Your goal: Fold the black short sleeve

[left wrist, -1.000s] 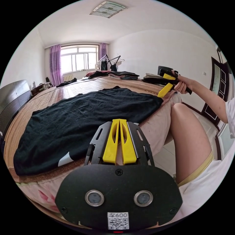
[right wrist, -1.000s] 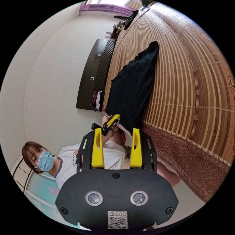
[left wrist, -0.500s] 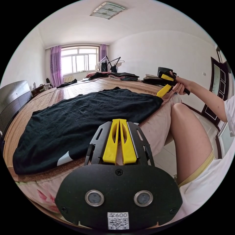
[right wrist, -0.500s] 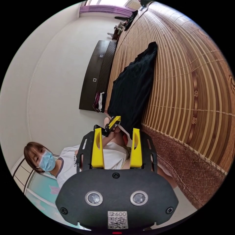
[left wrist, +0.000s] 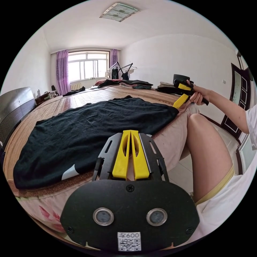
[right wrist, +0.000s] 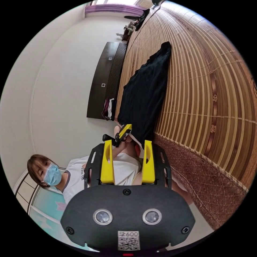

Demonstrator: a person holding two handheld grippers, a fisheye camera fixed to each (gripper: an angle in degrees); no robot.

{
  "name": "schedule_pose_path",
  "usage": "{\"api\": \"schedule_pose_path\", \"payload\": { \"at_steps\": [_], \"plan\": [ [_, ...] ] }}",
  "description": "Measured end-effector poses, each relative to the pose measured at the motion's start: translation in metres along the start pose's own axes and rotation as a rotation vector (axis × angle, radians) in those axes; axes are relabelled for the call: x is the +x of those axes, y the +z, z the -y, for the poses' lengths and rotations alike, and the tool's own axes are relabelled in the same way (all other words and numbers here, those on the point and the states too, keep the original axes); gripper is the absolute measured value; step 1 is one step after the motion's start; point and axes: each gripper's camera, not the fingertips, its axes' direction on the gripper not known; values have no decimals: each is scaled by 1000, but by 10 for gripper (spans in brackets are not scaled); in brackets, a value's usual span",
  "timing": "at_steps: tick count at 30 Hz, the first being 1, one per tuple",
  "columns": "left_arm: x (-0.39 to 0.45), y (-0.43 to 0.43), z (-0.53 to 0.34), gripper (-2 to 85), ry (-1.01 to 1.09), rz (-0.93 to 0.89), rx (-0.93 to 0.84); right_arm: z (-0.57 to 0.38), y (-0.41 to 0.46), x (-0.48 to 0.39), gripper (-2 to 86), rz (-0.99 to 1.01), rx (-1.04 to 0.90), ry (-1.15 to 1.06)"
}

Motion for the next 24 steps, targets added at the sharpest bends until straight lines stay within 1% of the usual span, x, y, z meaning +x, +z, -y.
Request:
{"api": "schedule_pose_path", "payload": {
  "at_steps": [5, 10, 18, 24],
  "plan": [
    [0, 6, -8, 3, 1, -1, 1, 10, -4, 14, 134, -88, -24, -7],
    [0, 11, -18, 3, -3, 1, 6, 16, -16, 34, 137, -37, 24, -9],
    [-2, 23, -37, 3, -5, 1, 9, 26, -9, 75, 127, -86, -13, 2],
    [-4, 32, -56, 3, -5, 4, 15, 26, 6, 101, 121, -152, -89, -2]
  ]
}}
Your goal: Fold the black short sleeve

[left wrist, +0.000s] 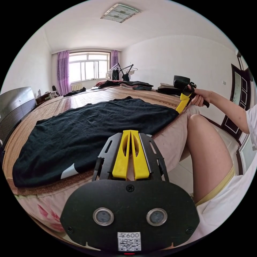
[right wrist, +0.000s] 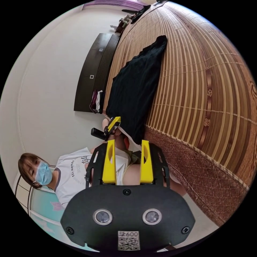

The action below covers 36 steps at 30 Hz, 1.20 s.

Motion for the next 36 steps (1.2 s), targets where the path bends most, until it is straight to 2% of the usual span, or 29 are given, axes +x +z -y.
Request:
{"api": "schedule_pose_path", "payload": {
  "at_steps": [9, 14, 19, 22, 25, 30, 32, 34, 36],
  "plan": [
    [-3, 17, -33, 3, -1, 2, 5, 2, 28, 36, 67, -41, -3, -41],
    [-4, 28, -55, 2, -1, 5, 9, -3, 73, 40, 1, -286, -86, -141],
    [-1, 39, -72, 2, 30, 16, -10, -19, 94, 46, -8, -397, -129, -241],
    [12, 49, -79, 2, 116, 72, -57, -31, 97, 62, -8, -401, -136, -231],
    [11, 57, -88, 2, 108, 67, -87, -42, 105, 90, -8, -368, -140, -194],
    [19, 66, -108, 3, 162, 102, -95, -82, 105, 118, -8, -348, 10, -209],
    [21, 67, -123, 3, 156, 115, -60, -119, 115, 111, -8, -577, 111, -259],
    [23, 64, -129, 5, 169, 117, -43, -153, 122, 100, -8, -681, 227, -308],
    [41, 55, -130, 8, 270, 162, -16, -190, 135, 87, -8, -717, 353, -389]
  ]
}}
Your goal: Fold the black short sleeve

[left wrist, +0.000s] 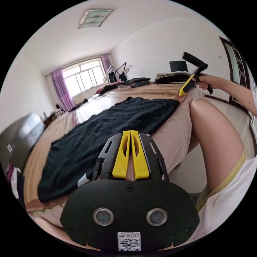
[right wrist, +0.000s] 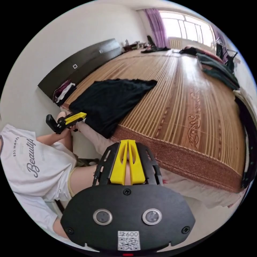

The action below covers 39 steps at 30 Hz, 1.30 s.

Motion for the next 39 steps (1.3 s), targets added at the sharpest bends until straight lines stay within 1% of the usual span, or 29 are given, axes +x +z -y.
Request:
{"api": "schedule_pose_path", "payload": {
  "at_steps": [2, 3, 4, 5, 8, 10, 12, 14, 16, 18, 21, 23, 24, 26, 27, 28, 29, 30, 31, 32, 33, 34, 35, 37, 39],
  "plan": [
    [39, -20, 7, 15, 227, 63, 143, -37, -6, -42, -8, -68, 123, -81],
    [49, -22, 10, 17, 293, 63, 167, -45, -5, -52, -8, -97, 140, -95],
    [69, -20, 17, 20, 403, 51, 175, -60, -1, -71, -8, -159, 172, -114],
    [86, -14, 27, 23, 461, 30, 161, -75, 3, -90, -8, -225, 207, -134],
    [114, 13, 50, 33, 505, -37, 125, -107, 12, -121, -6, -395, 308, -112],
    [130, 33, 58, 38, 564, -46, 85, -121, 13, -126, -2, -439, 355, -71],
    [144, 50, 60, 37, 628, -40, 63, -130, 12, -124, 3, -425, 359, -42],
    [153, 66, 58, 32, 682, -27, 45, -140, 7, -110, 7, -342, 368, 10],
    [149, 75, 57, 28, 683, -45, 20, -149, 1, -96, 8, -261, 394, 48],
    [136, 81, 58, 25, 624, -67, 3, -158, -6, -82, 7, -206, 420, 81],
    [94, 82, 63, 23, 430, -187, 9, -166, -17, -60, 10, -176, 435, 109],
    [47, 90, 65, 22, 225, -339, -17, -164, -25, -52, 24, -198, 415, 79],
    [34, 92, 64, 22, 163, -376, -23, -163, -27, -51, 29, -209, 408, 67],
    [-16, 102, 57, 22, -64, -533, -12, -155, -35, -46, 49, -255, 385, 48],
    [-28, 104, 54, 21, -120, -568, -4, -152, -38, -43, 50, -257, 383, 65],
    [-49, 110, 47, 22, -221, -624, 7, -146, -47, -31, 52, -239, 388, 150],
    [-62, 112, 42, 22, -260, -667, 27, -144, -60, -12, 49, -185, 413, 303],
    [-67, 112, 40, 22, -264, -673, 39, -145, -67, -1, 48, -137, 439, 382],
    [-72, 110, 37, 22, -251, -662, 64, -153, -77, 20, 54, -11, 519, 505],
    [-75, 107, 35, 22, -240, -650, 88, -163, -80, 39, 69, 127, 606, 567],
    [-76, 106, 34, 22, -239, -648, 100, -167, -80, 47, 81, 189, 645, 587],
    [-79, 105, 31, 22, -245, -652, 120, -173, -76, 65, 102, 286, 685, 662],
    [-80, 104, 28, 22, -249, -654, 136, -175, -68, 82, 121, 377, 683, 725],
    [-82, 104, 23, 21, -248, -642, 142, -172, -58, 97, 132, 470, 674, 756],
    [-82, 103, 20, 20, -229, -619, 146, -169, -54, 104, 136, 490, 677, 793]
  ]
}}
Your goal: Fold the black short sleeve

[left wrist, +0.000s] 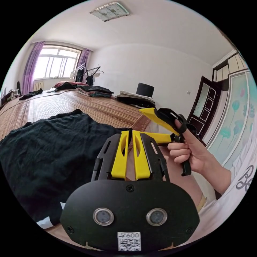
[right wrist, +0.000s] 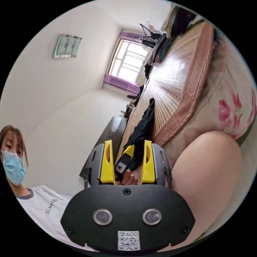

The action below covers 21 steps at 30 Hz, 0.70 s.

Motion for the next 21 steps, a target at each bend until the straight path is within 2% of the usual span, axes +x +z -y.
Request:
{"api": "schedule_pose_path", "payload": {
  "at_steps": [5, 10, 12, 14, 17, 21],
  "plan": [
    [12, -2, -4, 11, 104, -21, 57, 28, 16, -13, 135, -37, -5, 30],
    [4, -8, -14, 14, 91, -95, 16, 51, 12, -29, 117, -73, 3, 61],
    [3, -29, -22, 14, 93, -25, 35, 56, 12, -39, 114, -95, 3, 49],
    [11, -59, -33, 13, 174, 163, 47, 61, 17, -56, 108, -149, -22, 12],
    [17, -85, -45, 12, 269, 332, 39, 65, 25, -82, 83, -231, -27, -33],
    [-6, -117, -54, 12, 148, 436, 45, 74, 33, -106, 21, -368, -39, -37]
  ]
}}
